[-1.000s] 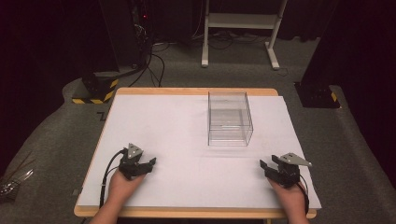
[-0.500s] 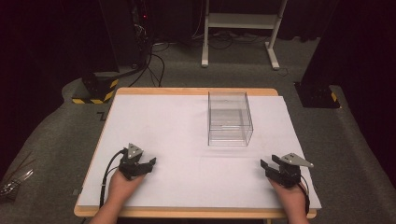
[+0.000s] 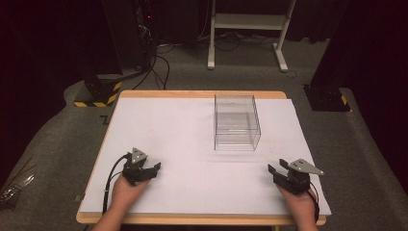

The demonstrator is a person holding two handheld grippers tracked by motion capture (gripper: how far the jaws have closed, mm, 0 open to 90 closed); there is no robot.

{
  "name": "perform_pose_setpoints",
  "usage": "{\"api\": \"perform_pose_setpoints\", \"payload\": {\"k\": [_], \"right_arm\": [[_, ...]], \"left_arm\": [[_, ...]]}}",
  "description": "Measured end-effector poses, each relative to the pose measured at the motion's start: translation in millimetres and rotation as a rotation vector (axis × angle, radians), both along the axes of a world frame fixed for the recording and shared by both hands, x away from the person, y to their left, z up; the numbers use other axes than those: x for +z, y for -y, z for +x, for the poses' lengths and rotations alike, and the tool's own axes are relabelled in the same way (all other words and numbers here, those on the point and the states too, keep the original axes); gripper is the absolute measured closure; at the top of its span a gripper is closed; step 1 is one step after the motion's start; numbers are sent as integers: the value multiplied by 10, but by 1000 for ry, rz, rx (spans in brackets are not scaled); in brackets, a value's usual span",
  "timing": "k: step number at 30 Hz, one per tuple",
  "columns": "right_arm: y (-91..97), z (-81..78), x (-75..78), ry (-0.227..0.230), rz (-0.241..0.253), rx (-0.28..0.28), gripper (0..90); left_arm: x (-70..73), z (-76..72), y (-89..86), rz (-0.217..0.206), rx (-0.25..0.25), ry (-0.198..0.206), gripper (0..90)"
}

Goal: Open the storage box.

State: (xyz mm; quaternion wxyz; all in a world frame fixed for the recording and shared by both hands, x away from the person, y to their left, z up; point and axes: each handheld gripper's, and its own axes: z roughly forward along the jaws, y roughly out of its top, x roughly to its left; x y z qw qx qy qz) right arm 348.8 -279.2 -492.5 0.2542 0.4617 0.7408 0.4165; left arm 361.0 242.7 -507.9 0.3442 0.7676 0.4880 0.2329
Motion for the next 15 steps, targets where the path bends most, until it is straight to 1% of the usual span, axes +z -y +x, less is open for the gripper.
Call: {"api": "perform_pose_setpoints", "payload": {"k": [7, 9, 15], "right_arm": [[-77, -32, 58, 27, -4, 11, 448], [-89, -35, 63, 28, -3, 12, 447], [-193, -46, 112, 39, 3, 42, 442]], "left_arm": [[0, 1, -1, -1, 0, 0, 336], [0, 1, -1, -1, -1, -1, 336], [0, 2, -3, -1, -2, -1, 336]]}}
